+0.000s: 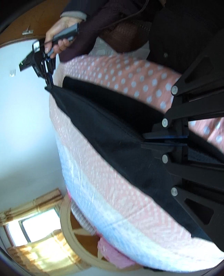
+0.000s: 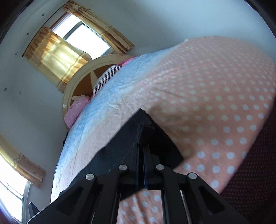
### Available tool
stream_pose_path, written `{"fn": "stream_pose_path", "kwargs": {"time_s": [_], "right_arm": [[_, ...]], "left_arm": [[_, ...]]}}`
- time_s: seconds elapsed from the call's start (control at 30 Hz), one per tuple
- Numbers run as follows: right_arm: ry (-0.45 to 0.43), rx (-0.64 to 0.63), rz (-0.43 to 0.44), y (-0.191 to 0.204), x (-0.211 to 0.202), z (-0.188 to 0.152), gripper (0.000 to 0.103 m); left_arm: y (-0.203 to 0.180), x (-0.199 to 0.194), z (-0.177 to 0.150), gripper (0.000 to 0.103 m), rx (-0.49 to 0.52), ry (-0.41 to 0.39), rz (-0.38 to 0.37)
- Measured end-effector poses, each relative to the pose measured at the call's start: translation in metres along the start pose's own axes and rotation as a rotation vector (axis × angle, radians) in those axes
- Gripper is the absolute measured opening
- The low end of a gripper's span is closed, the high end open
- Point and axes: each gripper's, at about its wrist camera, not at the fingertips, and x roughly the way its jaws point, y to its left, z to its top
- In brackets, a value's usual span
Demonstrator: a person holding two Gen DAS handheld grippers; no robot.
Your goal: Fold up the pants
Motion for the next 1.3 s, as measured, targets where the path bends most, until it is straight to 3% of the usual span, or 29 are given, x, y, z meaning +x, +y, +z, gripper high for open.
{"fn": "stream_pose_path", "kwargs": {"time_s": [0.13, 0.37, 0.57, 0.7, 0.87, 1.07, 1.13, 1.23, 1.3], "right_arm": [[0.024, 0.007, -0.028, -0.009, 0.005, -0.004, 0.004], [-0.01, -0.033, 0.011, 0.005, -0.014, -0.006, 0.003], [0.034, 0.043, -0.033, -0.022, -0.004, -0.013, 0.003], [0.006, -0.001, -0.04, -0.012, -0.016, -0.011, 0.003], [0.042, 0.028, -0.076, -0.024, -0.002, -0.014, 0.003], [0.009, 0.075, -0.113, -0.034, -0.012, -0.012, 0.007], [-0.046, 0.05, -0.204, -0.034, -0.026, -0.01, 0.007], [-0.111, 0.036, -0.246, -0.025, -0.046, -0.005, 0.008], [-0.117, -0.057, -0.241, 0.002, -0.049, -0.006, 0.008]], "left_arm": [[-0.012, 0.011, -0.006, 0.004, 0.019, 0.025, -0.016], [-0.012, 0.005, -0.007, 0.004, 0.01, 0.019, -0.026], [-0.011, 0.005, -0.012, 0.004, 0.005, 0.017, -0.043], [-0.016, 0.01, -0.015, 0.004, 0.013, 0.028, -0.05], [-0.013, 0.011, -0.015, 0.004, 0.0, 0.025, -0.048], [-0.015, 0.016, -0.016, 0.004, 0.004, 0.022, -0.034], [-0.019, 0.013, -0.017, 0.008, 0.021, 0.02, -0.016], [-0.02, -0.008, -0.023, 0.022, 0.052, -0.016, -0.01], [-0.015, -0.025, -0.031, 0.044, 0.047, -0.049, -0.002]]}}
